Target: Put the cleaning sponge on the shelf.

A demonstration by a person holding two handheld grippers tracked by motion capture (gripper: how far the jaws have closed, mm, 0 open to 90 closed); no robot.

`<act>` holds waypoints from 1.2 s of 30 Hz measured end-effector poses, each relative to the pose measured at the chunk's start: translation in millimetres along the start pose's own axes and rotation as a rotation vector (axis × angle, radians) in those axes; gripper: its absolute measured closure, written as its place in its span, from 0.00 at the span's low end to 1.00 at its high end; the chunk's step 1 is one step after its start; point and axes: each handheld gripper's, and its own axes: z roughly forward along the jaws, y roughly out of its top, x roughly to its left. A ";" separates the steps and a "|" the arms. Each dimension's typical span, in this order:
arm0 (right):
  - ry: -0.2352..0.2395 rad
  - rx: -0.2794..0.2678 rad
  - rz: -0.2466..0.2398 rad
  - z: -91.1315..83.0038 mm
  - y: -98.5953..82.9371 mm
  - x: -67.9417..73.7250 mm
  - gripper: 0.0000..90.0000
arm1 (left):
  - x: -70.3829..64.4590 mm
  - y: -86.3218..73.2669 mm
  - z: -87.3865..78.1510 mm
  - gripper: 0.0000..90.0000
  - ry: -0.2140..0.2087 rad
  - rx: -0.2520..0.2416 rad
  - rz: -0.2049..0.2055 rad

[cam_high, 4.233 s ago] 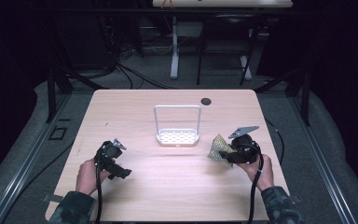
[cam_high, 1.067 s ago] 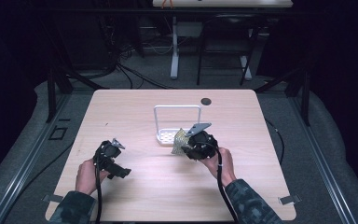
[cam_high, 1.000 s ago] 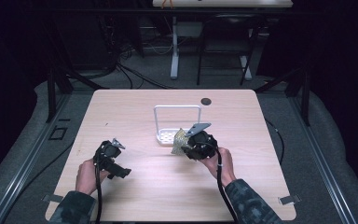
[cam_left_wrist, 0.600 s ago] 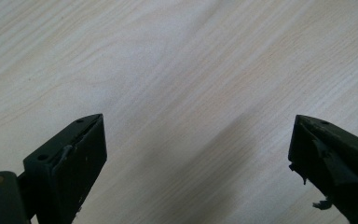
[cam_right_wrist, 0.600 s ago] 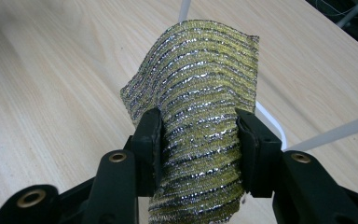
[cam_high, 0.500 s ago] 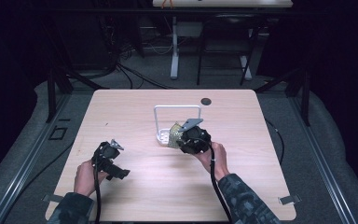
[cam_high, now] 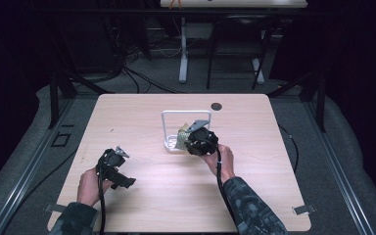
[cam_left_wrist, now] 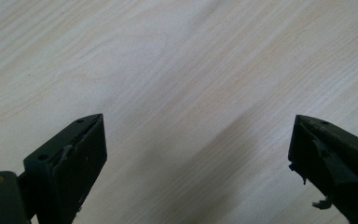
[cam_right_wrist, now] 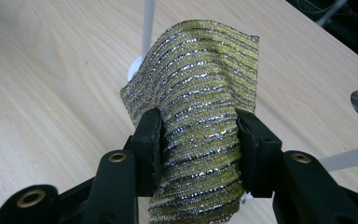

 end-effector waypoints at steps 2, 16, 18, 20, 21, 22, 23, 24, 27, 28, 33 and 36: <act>-0.001 -0.004 0.015 5.2 0.2 -0.5 0.62 | 0.1 -0.1 0.0 0.05 -0.002 0.000 -0.001; -0.002 0.007 0.046 21.2 6.0 -2.5 0.62 | 0.5 -0.4 0.1 0.05 -0.005 0.001 -0.002; -0.004 0.008 0.043 22.1 6.2 -3.0 0.62 | 0.7 -0.6 0.0 0.05 -0.005 0.000 -0.002; -0.006 0.005 0.050 24.7 6.4 -2.7 0.62 | 1.1 -0.7 0.0 0.05 -0.005 -0.003 0.000; -0.011 0.010 0.051 26.7 6.3 -2.1 0.62 | 1.3 -0.9 -0.2 0.05 -0.004 -0.003 0.000; -0.010 0.012 0.055 28.0 6.4 -1.9 0.62 | 1.3 -0.9 -0.2 0.05 -0.004 -0.003 0.000; -0.010 0.012 0.055 28.0 6.4 -1.9 0.62 | 1.3 -1.0 -0.2 0.05 -0.004 -0.003 0.000; -0.011 0.011 0.058 29.4 6.3 -1.7 0.62 | 1.2 -1.1 -0.1 0.05 -0.004 -0.003 -0.002; -0.013 0.022 0.063 33.9 6.4 -1.2 0.61 | 1.2 -1.1 -0.3 0.05 -0.004 -0.001 0.000; -0.016 0.024 0.064 35.4 6.3 -1.1 0.61 | 1.2 -1.1 -0.3 0.05 -0.004 -0.001 0.001; -0.019 0.029 0.089 45.6 5.2 -2.1 0.60 | 1.3 -1.3 -0.2 0.05 -0.003 -0.001 -0.001; -0.019 0.030 0.098 48.8 5.5 -2.6 0.60 | 1.2 -1.2 0.0 0.05 -0.005 0.000 0.000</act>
